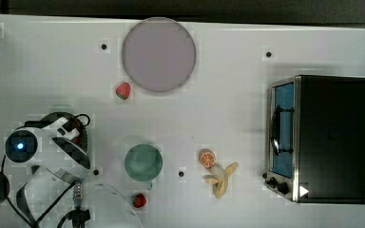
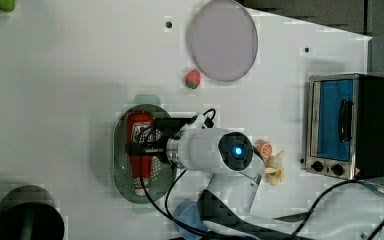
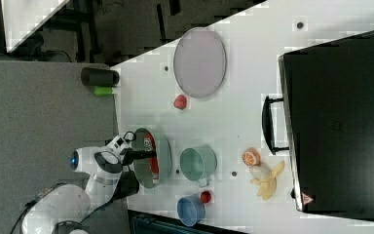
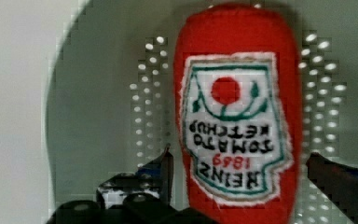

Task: Pick ketchup from strainer and place it on the table

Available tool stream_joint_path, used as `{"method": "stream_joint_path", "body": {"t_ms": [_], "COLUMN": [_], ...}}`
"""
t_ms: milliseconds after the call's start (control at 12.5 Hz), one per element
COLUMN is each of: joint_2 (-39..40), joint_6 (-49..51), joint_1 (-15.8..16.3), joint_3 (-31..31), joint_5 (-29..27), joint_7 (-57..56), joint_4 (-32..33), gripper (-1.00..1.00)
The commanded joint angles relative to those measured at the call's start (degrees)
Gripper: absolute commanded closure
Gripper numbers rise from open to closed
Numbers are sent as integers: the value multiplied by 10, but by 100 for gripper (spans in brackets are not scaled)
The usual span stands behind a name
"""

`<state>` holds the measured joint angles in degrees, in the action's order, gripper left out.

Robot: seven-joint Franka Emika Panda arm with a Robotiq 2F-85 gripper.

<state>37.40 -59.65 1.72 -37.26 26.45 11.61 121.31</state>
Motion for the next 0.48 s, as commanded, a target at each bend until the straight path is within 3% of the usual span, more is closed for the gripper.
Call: {"method": "stream_joint_path", "body": {"t_ms": [80,160,240,480], "joint_2": [-20,-20,-23,-65], "joint_6": [-1,0,0,20], "joint_1": [27,28,28,15], "joint_3": [13,14,13,-1], "joint_5": [9,10,10,7], "joint_7": [36,36,36,36], "joint_4": [-8,-7,-8,3], "gripper": [-41,-18,-13,-13]}}
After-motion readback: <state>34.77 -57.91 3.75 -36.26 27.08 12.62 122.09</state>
